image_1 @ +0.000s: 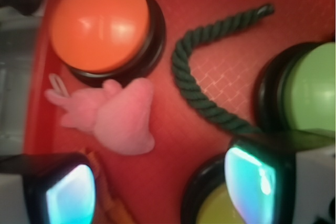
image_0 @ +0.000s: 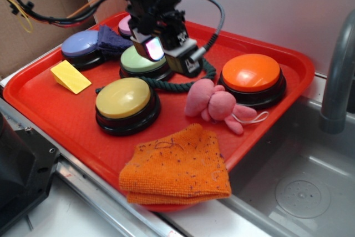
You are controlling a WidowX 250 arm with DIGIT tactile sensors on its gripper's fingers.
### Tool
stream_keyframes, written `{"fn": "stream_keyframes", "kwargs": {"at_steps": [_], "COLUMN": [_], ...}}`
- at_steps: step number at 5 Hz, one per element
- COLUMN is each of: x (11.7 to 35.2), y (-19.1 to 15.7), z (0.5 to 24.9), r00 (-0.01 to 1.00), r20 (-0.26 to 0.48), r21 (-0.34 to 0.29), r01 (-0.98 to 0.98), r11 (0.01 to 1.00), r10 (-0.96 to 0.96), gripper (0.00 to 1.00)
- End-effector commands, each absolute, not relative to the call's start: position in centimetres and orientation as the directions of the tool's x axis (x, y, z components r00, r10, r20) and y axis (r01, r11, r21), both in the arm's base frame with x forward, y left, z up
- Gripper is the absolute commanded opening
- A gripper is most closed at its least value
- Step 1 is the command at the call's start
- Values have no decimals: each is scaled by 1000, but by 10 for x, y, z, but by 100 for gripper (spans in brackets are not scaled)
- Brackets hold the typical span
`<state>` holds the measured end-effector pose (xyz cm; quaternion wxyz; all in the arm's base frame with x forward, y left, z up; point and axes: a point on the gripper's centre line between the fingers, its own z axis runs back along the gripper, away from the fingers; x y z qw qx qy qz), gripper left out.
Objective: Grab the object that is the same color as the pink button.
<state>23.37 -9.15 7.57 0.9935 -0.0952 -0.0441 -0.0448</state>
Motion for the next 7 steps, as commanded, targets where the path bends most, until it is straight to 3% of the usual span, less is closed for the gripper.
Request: {"fn": "stream_keyframes", "kwargs": {"at_steps": [1, 2, 3, 4, 5, 7], "x": [255, 259, 262, 263, 263, 264], "y": [-111, -117, -119, -122, -125, -126], "z": [63, 58, 53, 50, 45, 40], "r00": [990, 980, 977, 975, 977, 980], "r20": [98, 116, 107, 108, 105, 90], "r21": [-234, -303, -329, -307, -300, -317], "r01": [118, 188, 211, 219, 207, 195], "r11": [965, 934, 920, 926, 931, 928], "r10": [-97, -160, -186, -195, -184, -176], "gripper": [100, 100, 100, 100, 0, 0]}}
